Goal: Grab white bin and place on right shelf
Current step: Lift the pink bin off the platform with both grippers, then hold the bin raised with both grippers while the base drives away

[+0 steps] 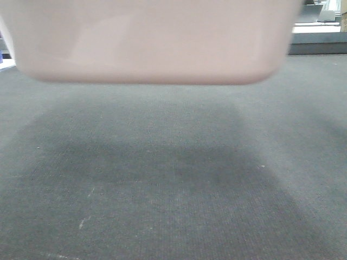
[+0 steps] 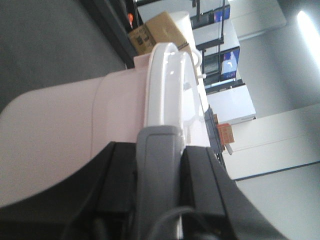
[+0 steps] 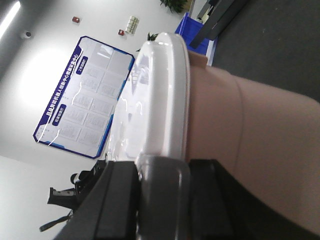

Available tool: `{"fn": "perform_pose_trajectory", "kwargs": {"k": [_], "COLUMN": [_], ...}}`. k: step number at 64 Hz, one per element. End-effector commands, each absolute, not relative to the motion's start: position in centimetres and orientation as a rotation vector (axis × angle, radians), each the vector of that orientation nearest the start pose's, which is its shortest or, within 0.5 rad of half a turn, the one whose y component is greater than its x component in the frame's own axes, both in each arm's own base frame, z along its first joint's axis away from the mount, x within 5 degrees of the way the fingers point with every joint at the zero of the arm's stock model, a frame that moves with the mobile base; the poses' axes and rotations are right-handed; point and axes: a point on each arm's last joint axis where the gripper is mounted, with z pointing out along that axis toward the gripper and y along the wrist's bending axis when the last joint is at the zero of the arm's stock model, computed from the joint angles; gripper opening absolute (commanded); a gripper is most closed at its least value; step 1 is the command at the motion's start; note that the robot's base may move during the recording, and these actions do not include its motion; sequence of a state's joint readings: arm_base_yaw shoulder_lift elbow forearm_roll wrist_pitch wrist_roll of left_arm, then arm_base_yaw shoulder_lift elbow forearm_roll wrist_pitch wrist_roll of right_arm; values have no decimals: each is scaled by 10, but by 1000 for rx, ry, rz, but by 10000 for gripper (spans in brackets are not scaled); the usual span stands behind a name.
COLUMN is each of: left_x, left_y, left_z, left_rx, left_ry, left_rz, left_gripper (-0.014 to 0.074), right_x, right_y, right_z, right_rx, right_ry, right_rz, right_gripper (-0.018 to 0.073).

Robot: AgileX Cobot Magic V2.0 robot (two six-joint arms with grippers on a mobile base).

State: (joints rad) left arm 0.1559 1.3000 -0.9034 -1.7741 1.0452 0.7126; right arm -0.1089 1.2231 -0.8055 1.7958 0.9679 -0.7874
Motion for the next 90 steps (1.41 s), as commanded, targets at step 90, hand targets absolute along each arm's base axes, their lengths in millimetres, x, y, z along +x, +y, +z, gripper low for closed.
{"fn": "perform_pose_trajectory", "kwargs": {"k": [90], "left_x": [235], "left_y": [-67], "left_z": [397], "left_rx": [77], "left_ry": [1651], "left_rz": [-1878], "left_gripper": [-126], "right_x": [219], "right_y": [69], "right_z": [390], "right_rx": [-23], "right_ry": [1613], "right_rz": [1792], "right_gripper": [69]}}
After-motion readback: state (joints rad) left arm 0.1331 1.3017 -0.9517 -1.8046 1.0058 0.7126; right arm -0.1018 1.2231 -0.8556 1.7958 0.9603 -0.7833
